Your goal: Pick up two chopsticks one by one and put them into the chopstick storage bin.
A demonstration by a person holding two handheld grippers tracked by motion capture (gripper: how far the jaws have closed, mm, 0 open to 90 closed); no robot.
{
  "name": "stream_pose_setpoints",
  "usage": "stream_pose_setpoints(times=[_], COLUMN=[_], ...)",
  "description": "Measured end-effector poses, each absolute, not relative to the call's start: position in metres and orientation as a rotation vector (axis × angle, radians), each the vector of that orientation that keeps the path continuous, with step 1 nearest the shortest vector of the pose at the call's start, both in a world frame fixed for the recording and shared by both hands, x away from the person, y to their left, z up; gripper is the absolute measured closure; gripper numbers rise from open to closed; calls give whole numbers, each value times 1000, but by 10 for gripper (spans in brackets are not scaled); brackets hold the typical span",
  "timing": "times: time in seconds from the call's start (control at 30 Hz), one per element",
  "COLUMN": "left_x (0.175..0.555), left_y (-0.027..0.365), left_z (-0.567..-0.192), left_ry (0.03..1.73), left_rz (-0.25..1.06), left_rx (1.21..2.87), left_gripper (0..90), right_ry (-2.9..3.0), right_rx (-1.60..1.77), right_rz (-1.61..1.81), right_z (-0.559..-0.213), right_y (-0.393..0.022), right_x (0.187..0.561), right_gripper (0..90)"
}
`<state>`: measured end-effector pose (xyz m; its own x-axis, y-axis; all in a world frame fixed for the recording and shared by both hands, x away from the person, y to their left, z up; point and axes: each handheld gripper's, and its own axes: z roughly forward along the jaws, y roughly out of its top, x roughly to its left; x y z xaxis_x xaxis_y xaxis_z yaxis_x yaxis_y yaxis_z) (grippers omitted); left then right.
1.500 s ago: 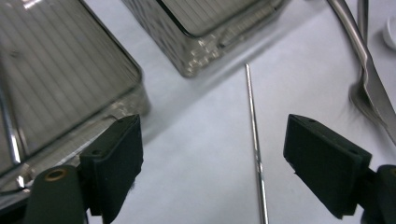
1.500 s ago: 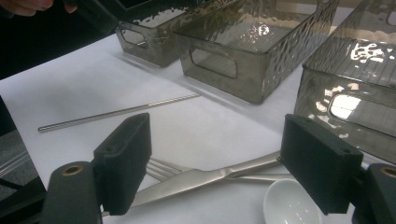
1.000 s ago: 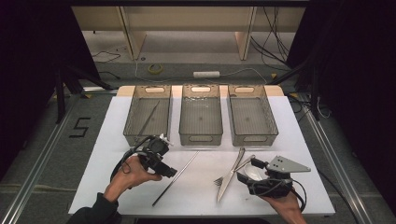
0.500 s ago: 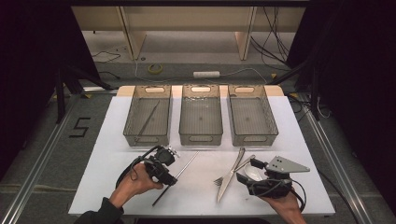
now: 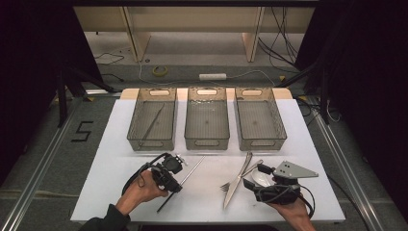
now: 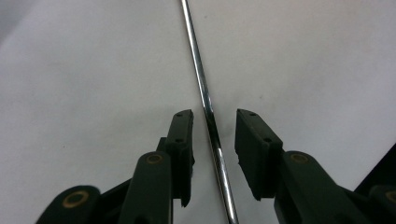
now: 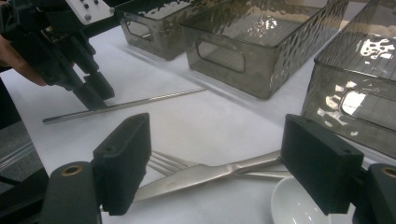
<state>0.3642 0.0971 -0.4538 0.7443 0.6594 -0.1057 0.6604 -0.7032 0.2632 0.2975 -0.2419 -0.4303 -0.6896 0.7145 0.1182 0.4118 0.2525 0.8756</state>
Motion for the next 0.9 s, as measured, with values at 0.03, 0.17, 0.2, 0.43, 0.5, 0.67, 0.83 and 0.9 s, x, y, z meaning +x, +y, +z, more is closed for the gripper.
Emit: stream_pose_setpoints(times=[0.03,0.17,0.2,0.43,0.5,0.67,0.83,0.9], left_x=[364,364,364,363,362,361,361,361], left_y=[96,94,93,92,92,91,92,92], left_z=[-456,-461,-461,-461,-462,-462,-462,-462], left_ry=[1035,1027,1027,1024,1021,1006,996,995], left_rz=[-2,-2,8,46,56,71,70,68], left_rx=[2659,2686,2690,2701,2702,2709,2705,2698], left_gripper=[669,697,704,758,768,795,825,846], right_ry=[2226,2228,2228,2230,2229,2231,2232,2233], right_rx=[1039,1037,1033,1035,1037,1036,1037,1038], right_rz=[1410,1410,1410,1408,1408,1407,1408,1407], right_z=[-430,-430,-431,-431,-431,-431,-431,-431], right_y=[-242,-242,-242,-241,-241,-241,-241,-240], right_x=[297,298,298,298,298,298,299,299], right_gripper=[256,255,255,255,256,255,256,255])
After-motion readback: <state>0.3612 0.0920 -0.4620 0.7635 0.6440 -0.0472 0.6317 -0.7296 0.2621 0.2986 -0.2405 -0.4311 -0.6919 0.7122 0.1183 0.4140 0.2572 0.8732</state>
